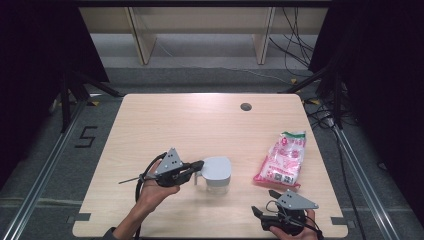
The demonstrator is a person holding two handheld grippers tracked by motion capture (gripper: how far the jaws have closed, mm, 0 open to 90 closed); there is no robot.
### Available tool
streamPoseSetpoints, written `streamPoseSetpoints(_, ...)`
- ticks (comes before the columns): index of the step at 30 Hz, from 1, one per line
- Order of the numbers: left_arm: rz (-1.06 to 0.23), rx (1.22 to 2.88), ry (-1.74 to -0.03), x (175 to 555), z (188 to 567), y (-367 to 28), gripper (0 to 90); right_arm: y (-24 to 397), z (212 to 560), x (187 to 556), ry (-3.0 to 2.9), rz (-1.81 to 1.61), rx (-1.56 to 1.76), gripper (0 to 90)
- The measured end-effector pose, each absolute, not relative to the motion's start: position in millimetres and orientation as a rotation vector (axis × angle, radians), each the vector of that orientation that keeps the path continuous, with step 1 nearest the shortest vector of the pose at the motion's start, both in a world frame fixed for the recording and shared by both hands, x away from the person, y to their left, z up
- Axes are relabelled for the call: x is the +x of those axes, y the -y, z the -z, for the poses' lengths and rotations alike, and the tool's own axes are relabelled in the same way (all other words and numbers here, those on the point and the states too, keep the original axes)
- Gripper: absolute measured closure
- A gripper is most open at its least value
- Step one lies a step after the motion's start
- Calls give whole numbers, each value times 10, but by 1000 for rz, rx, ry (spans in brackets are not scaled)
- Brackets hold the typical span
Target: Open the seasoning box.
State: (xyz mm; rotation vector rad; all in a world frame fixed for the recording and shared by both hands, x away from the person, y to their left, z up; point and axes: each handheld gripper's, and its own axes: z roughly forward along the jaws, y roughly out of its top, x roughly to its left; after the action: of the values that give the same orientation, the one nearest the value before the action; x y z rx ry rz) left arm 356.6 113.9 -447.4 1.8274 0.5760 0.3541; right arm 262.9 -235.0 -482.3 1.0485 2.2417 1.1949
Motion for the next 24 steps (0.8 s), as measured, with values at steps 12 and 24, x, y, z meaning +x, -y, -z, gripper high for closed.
streamPoseSetpoints(12, -367, 1841, -582, 3549, 4470, -1162, 887, 2338, 4814, 2647, -2210, -1230, 1020, 187)
streamPoseSetpoints(24, -382, 1842, -583, 3541, 4483, -1187, 879, 2127, 4688, 2777, -2222, -1282, 848, 585)
